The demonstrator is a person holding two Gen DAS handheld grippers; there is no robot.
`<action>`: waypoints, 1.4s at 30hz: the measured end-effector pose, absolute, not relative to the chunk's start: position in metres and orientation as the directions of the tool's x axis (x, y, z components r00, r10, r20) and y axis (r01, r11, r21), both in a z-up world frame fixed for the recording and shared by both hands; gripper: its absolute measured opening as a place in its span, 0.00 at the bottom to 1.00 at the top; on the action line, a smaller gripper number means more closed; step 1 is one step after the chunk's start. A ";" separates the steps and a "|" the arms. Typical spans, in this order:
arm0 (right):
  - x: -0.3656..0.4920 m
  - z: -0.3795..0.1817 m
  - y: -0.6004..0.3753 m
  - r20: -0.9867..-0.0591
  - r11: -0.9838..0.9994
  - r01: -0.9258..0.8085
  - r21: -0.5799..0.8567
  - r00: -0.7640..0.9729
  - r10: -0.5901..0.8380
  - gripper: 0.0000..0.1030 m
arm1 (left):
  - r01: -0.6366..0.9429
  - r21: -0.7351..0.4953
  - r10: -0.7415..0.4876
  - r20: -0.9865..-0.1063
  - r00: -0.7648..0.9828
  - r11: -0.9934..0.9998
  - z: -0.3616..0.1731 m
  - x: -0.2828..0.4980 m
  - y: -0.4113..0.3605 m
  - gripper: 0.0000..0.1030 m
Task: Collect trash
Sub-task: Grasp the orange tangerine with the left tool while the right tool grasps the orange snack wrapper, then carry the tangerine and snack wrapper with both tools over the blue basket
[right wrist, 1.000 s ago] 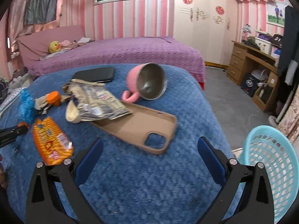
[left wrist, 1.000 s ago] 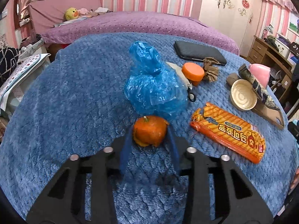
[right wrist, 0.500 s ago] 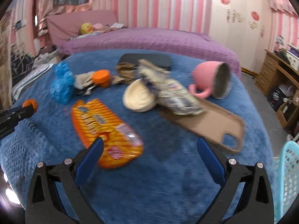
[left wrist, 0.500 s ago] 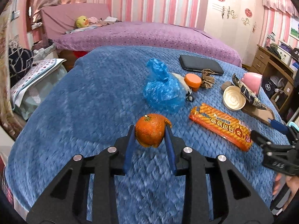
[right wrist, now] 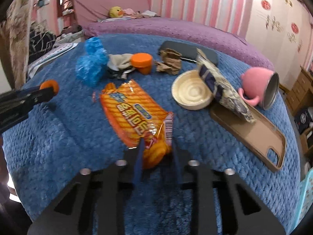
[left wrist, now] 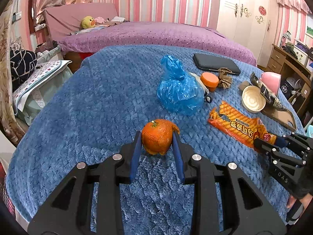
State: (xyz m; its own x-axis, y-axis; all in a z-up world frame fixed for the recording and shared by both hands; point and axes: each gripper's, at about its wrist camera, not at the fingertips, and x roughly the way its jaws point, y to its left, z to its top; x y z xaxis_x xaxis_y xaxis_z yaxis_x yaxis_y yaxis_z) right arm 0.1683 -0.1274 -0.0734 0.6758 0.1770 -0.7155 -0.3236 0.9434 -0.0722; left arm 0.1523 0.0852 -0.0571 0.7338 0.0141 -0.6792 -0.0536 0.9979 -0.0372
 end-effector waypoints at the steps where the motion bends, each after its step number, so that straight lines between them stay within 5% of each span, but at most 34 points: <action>1: 0.166 -0.072 -0.124 -0.706 0.940 -0.328 -0.090 0.687 0.172 0.14 | -0.054 -0.037 0.015 -0.678 0.735 0.998 -0.057 0.152 0.085 0.29; 42: 0.083 -0.009 -0.301 -0.456 0.967 -0.227 -0.113 0.877 0.153 0.09 | 0.058 -0.008 -0.052 -0.572 0.819 0.998 -0.033 0.139 -0.026 0.29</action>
State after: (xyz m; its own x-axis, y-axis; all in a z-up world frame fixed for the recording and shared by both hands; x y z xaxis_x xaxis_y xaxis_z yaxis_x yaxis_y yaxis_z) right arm 0.0826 -0.3010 -0.0095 0.8768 0.1527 -0.4560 -0.2273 0.9672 -0.1131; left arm 0.1393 -0.0259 -0.0325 0.8188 -0.0522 -0.5717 0.0582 0.9983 -0.0079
